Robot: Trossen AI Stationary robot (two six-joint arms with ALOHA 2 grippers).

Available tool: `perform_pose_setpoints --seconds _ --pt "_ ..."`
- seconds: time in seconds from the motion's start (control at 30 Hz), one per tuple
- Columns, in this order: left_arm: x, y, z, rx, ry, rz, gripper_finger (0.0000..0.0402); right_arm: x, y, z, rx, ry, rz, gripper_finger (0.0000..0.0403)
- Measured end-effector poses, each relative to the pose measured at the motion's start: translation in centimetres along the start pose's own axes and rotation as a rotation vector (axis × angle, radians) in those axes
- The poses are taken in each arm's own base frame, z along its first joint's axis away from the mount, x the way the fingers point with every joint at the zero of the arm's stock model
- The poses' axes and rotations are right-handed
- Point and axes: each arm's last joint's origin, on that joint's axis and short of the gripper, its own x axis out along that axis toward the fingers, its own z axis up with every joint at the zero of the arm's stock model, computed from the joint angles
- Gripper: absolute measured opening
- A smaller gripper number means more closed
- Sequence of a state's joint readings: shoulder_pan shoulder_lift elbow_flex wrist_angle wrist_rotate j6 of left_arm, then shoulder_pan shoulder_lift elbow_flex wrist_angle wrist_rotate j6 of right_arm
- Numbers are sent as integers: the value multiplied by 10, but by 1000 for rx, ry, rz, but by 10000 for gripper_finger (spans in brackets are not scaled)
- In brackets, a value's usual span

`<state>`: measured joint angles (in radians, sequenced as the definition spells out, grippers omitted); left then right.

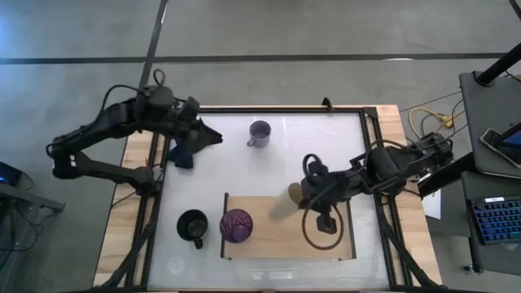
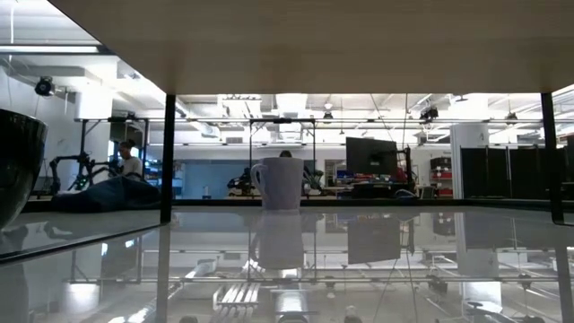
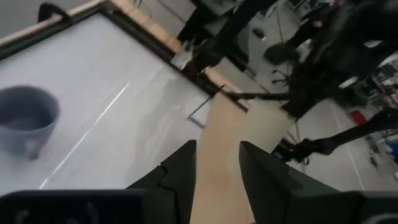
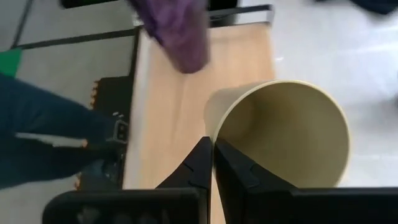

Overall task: Stack small to large cups/mugs on shelf
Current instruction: Put the yellow cup on the shelf

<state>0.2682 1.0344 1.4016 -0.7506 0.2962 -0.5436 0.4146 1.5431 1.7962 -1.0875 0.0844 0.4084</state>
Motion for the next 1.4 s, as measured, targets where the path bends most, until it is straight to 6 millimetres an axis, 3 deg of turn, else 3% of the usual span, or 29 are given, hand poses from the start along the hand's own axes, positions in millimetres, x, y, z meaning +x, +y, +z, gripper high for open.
perform_pose_setpoints --seconds 0.17,0.57,0.83,1.07,1.27,1.4 --pt "5 -24 7 9 -5 -39 107 5 6 2 -53 -2 57 9" --pt "62 -61 16 38 113 -121 107 25 12 3 -123 55 137 9" --pt "71 -93 30 88 96 -215 107 25 13 5 -157 33 161 9" --pt "105 -94 31 90 140 -183 107 24 12 6 -228 10 139 9" --pt "111 -98 35 104 142 -201 107 26 13 6 -314 4 122 9" --pt "118 -88 42 101 133 -178 107 26 13 4 -376 17 129 9"
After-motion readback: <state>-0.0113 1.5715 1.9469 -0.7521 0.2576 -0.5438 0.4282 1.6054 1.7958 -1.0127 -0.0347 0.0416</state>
